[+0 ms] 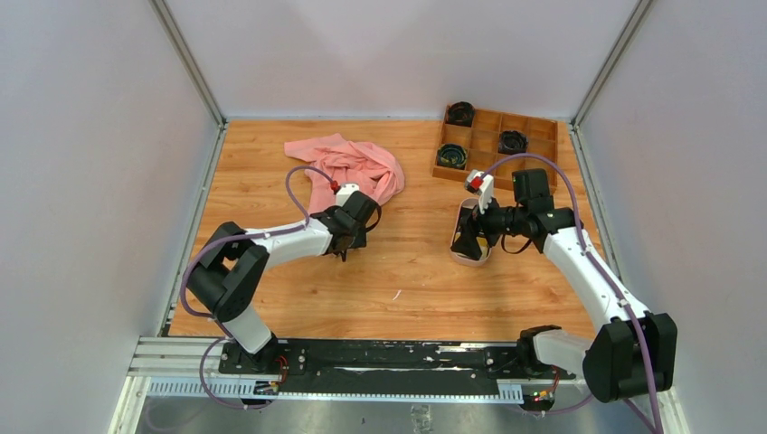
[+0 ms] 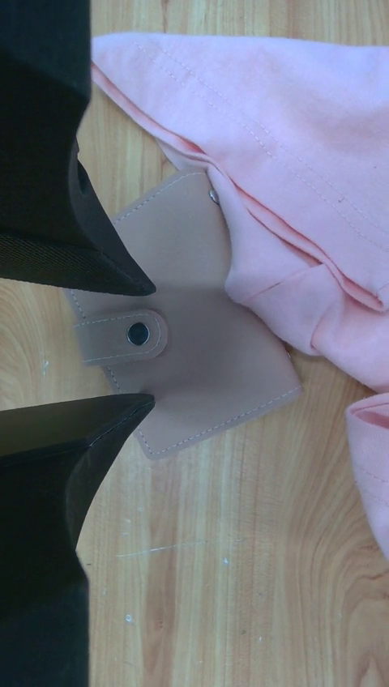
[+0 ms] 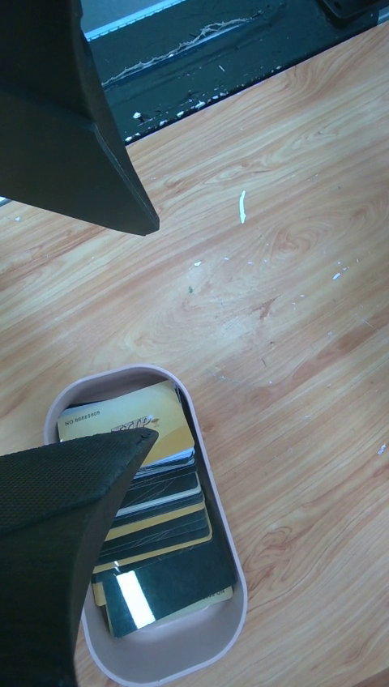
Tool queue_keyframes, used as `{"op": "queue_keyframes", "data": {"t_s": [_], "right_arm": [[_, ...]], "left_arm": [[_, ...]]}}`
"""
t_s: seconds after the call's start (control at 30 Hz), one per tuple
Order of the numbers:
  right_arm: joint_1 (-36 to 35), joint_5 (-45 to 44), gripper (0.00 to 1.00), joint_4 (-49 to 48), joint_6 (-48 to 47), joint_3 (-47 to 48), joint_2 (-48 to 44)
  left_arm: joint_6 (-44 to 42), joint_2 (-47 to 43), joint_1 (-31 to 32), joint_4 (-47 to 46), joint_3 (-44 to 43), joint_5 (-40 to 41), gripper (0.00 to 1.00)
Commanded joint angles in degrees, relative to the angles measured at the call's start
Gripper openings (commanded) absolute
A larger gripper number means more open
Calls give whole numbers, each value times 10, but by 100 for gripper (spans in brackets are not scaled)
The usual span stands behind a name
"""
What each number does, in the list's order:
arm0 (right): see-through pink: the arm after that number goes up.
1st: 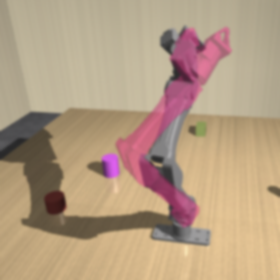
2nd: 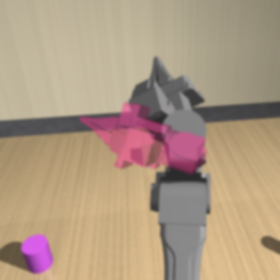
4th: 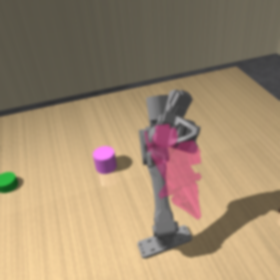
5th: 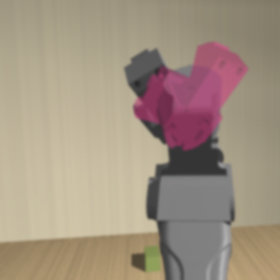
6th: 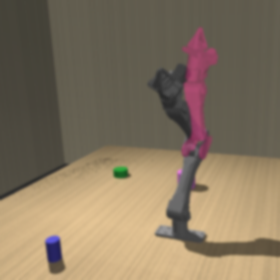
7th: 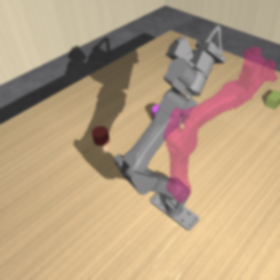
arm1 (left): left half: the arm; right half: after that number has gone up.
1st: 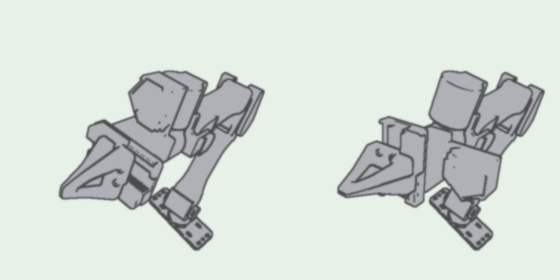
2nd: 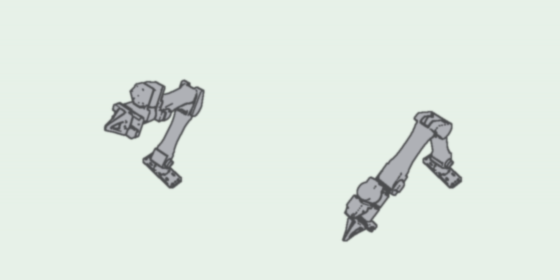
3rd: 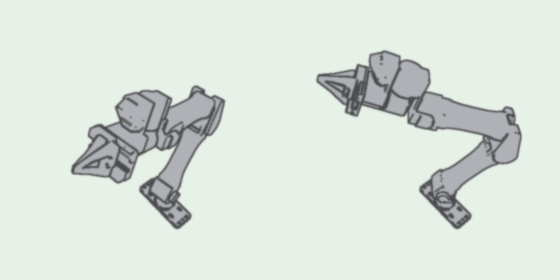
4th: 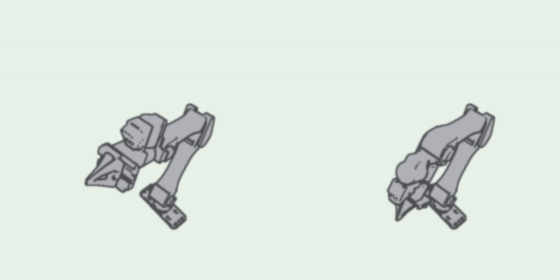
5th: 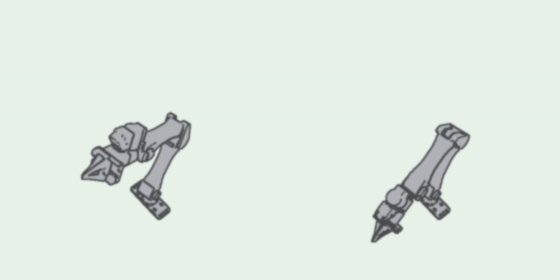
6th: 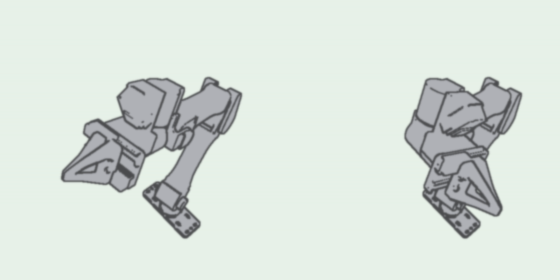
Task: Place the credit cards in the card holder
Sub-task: Pick up the card holder from the center of the board.
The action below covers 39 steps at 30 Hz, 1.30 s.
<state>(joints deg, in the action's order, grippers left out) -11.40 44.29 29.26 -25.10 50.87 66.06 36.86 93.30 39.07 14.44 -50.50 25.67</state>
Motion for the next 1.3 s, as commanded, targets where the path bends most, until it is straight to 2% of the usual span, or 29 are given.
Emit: {"op": "queue_keyframes", "data": {"t_s": [0.0,0.4,0.53,0.67,0.87,1.0,1.27], "right_arm": [[-13,-10,93,16,-12,13,0],[-13,-12,93,16,-12,13,0],[-13,-10,93,16,-12,12,2],[-13,-1,93,16,-10,11,6],[-13,60,93,14,14,12,22],[-13,109,93,-9,53,4,39],[-24,172,92,-137,214,-36,107]], "left_arm": [[21,29,-4,26,-21,18,47],[35,1,-4,20,29,1,23],[15,-11,-4,23,34,-11,9],[-11,-37,-2,20,37,-23,0],[-76,-131,41,-53,72,-23,0],[-109,-186,64,-135,118,-63,0],[-127,-188,161,-217,129,-42,0]]}}
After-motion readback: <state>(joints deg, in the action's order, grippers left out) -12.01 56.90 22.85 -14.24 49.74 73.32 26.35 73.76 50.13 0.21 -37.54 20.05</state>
